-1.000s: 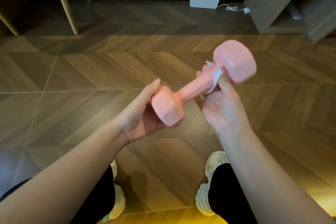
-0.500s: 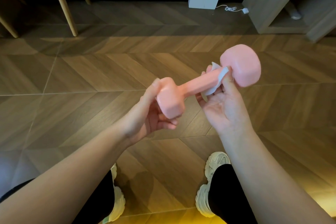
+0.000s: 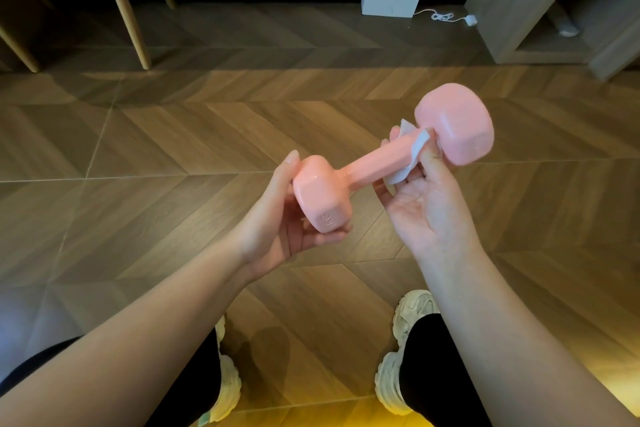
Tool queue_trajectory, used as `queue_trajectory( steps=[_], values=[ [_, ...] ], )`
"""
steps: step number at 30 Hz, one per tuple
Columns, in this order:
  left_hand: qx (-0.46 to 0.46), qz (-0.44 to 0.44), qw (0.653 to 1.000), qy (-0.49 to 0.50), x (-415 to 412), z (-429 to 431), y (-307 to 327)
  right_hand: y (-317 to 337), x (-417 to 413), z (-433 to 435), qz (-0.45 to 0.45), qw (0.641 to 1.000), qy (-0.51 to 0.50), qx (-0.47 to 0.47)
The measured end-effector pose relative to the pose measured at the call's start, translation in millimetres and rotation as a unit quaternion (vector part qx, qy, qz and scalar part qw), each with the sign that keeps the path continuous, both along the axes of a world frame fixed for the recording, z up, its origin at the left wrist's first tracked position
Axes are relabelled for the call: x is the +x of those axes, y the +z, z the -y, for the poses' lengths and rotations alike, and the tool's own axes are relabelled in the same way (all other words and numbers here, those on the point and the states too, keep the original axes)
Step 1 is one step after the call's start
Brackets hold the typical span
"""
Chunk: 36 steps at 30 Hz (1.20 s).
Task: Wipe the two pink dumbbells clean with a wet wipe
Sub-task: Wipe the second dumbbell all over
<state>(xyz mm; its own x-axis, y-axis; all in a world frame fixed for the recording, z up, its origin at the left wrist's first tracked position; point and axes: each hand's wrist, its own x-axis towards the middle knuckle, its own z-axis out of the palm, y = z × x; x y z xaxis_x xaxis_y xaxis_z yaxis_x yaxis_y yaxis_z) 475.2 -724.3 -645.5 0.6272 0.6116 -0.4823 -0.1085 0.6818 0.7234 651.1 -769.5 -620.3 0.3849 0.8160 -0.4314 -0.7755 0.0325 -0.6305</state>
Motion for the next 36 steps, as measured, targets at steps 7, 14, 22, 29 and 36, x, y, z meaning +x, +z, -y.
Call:
queue_trajectory(
  steps=[7, 14, 22, 29, 36],
  values=[
    [0.072, 0.045, 0.996, -0.014, -7.5, -5.7, -1.4, -1.0, 3.5, -0.7, 0.007, 1.0, -0.014, 0.006],
    [0.015, 0.02, 0.999, 0.021, 0.3, -3.3, 2.5, -4.8, 2.7, 1.0, 0.076, 0.997, -0.008, 0.016],
    [0.01, 0.025, 0.999, 0.032, 0.6, -5.2, 11.5, -17.7, -46.4, -2.5, 0.162, 0.985, 0.065, -0.004],
    [0.106, 0.023, 0.993, 0.047, 1.0, 7.4, 2.9, -16.1, -48.9, -5.1, 0.076, 0.995, 0.058, 0.003],
    [0.132, 0.027, 0.991, 0.028, 2.6, 5.0, -5.4, -7.7, -43.7, -8.5, 0.085, 0.994, 0.06, -0.014]
  ],
)
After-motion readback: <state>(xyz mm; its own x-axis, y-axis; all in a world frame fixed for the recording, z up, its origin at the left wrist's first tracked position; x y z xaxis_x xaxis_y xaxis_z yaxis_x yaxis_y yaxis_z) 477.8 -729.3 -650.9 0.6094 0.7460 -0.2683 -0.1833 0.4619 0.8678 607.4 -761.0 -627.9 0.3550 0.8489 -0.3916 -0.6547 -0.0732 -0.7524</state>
